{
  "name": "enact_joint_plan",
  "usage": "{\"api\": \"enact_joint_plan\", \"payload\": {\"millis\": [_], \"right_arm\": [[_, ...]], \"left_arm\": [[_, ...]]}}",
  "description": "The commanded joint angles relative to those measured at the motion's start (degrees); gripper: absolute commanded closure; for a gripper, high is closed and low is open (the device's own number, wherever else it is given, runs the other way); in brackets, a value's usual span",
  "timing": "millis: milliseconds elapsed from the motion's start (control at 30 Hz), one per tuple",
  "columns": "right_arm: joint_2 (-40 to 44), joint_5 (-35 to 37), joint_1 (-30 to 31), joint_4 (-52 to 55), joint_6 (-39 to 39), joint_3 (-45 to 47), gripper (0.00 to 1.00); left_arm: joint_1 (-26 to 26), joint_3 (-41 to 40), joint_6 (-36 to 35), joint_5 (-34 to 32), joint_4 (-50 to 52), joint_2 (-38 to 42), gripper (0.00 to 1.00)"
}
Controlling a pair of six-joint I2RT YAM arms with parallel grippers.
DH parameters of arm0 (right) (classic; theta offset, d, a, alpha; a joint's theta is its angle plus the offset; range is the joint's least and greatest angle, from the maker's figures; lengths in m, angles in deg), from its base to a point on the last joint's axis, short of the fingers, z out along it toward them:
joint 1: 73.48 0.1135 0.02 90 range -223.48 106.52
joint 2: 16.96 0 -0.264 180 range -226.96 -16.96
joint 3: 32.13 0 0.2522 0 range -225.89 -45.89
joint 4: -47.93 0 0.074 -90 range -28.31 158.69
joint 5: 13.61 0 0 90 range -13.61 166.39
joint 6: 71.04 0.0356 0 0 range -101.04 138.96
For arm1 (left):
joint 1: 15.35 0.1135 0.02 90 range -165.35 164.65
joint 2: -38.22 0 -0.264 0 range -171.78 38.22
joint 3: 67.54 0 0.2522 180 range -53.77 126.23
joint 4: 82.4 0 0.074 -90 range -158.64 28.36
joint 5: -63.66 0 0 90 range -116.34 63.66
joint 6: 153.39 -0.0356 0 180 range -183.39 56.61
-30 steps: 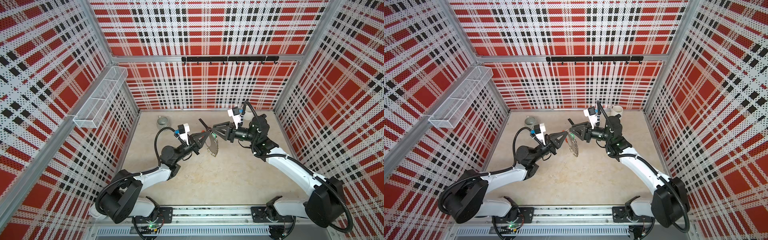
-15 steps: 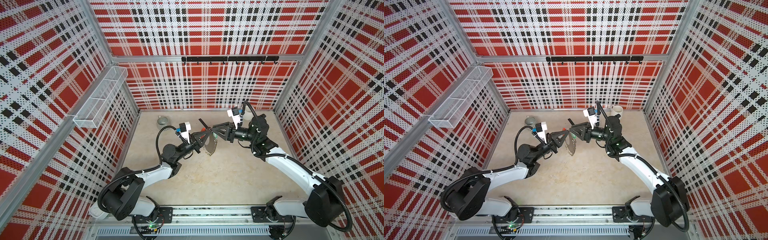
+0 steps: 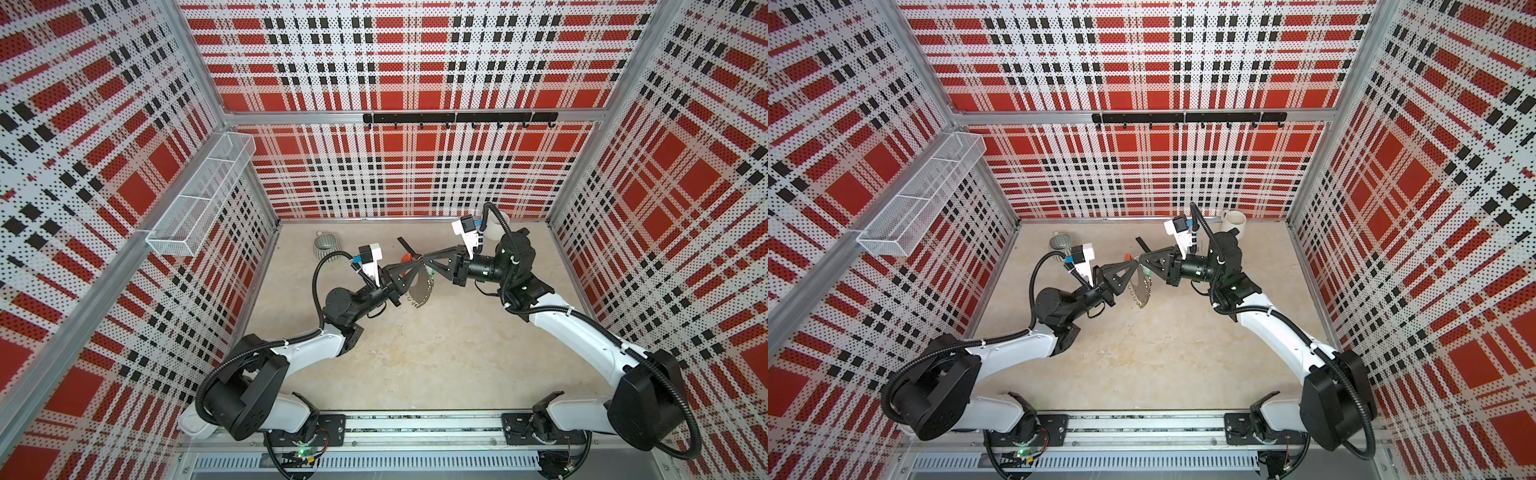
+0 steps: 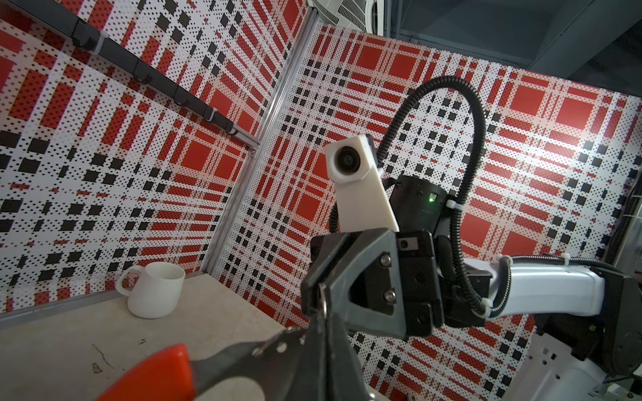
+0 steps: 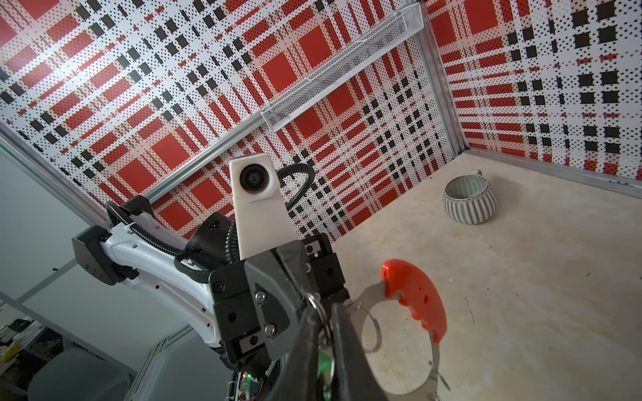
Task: Attach keys to a key ring
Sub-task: Insert the key into the keyring.
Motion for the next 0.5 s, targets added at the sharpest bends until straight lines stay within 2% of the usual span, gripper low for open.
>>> {"api": "enact_joint_plan", "payload": {"millis": [0,33,167,300,367,467], "right_arm": [[-0.3,-0.66,0.25,-1.41,-0.3,0.41,0.96],[-0.3,-0.61,0.27,-1.26,-0.39,0.35,1.0],[-0.11,-0.6,0.24,0.49,-1.07,-0.48,1.0],[0.04,-0.08,0.29,3.96,-5.0,-1.99,1.0],[0.29,1.23,0.3,7.75,-7.87,-3.28,1.0],[0.46,6.1,0.39,17.48,-15.84,-6.59,1.0]], "left_arm": [[-0.51,1.71,-0.16,0.31,-2.37,-0.09,1.0],[-0.44,1.64,-0.25,0.3,-2.36,-0.13,1.0],[-0.44,1.62,-0.08,0.48,-2.33,-0.48,1.0],[-0.35,1.4,-0.25,0.86,-2.36,-0.79,0.99],[0.06,0.98,-0.91,1.42,-2.27,-0.58,0.83],[2.04,-0.5,-4.09,2.68,0.46,1.03,0.75]]}}
